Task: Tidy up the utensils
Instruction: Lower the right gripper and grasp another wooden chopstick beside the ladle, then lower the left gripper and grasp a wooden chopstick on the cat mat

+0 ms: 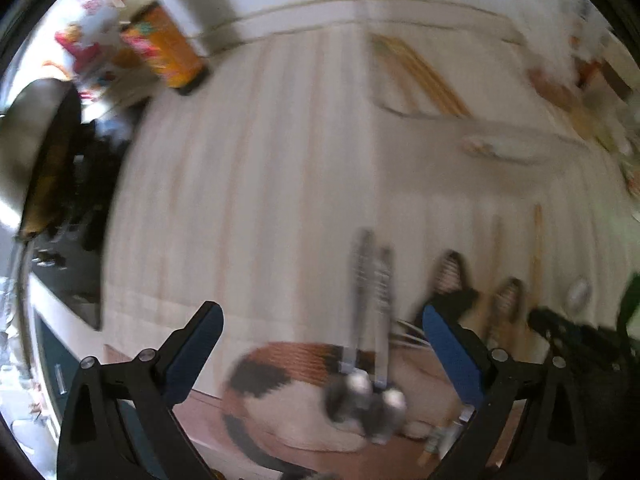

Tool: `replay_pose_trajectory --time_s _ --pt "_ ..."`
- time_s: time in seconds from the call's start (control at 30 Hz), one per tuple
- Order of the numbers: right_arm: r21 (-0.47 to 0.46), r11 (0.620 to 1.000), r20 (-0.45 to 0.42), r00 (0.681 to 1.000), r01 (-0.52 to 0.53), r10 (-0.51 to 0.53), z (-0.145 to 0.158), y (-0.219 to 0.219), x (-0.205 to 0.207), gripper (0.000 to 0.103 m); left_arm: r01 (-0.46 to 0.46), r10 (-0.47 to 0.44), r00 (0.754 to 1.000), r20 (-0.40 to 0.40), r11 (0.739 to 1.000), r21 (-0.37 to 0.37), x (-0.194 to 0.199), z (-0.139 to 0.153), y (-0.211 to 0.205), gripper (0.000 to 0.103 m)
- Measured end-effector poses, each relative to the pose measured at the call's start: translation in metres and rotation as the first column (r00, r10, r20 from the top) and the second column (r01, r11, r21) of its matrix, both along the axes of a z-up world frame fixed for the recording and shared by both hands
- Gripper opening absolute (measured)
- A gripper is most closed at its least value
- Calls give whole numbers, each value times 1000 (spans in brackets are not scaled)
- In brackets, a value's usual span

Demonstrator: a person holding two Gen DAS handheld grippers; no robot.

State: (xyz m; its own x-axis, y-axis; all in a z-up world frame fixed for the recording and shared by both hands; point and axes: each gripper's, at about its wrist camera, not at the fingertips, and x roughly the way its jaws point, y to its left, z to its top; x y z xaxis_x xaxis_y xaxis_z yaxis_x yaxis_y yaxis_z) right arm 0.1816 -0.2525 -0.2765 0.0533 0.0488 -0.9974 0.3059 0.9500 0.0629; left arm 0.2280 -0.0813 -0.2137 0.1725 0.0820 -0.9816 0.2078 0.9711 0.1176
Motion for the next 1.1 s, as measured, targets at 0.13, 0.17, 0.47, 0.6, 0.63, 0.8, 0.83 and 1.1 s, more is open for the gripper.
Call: replay_pose_trajectory --time_s 0.13,0.17,0.47,0.6,0.63,0.8,0.83,1.1 --pt "-8 999 -19 999 36 -36 0 -31 -10 4 68 -81 991 -105 991 -117 -6 -13 -28 85" --pt "-13 999 -21 999 44 -44 1 -40 -14 4 88 -105 987 -121 987 -135 -8 -16 -35 81" --pt "34 995 1 995 96 -96 1 -83 -39 5 163 -186 963 -193 978 -131 -13 -49 -67 6" --pt "16 996 -5 997 82 -82 2 -78 -44 5 106 -126 969 -212 989 -106 -8 -57 -52 1" --pt "14 997 -11 997 77 -76 -1 -71 -41 5 82 -108 971 -212 989 -126 -6 -57 -45 1" --pt "36 999 -23 1000 10 -9 -6 -47 -31 5 0 -48 963 -267 984 -177 3 -61 -20 2" --pt "39 999 -25 1000 8 -7 -6 -47 -30 5 -9 -45 962 -270 981 -194 5 -60 -12 3" --pt "65 998 -65 998 -1 5 -6 -46 -32 20 115 -172 938 -301 974 -197 -14 -61 -30 32"
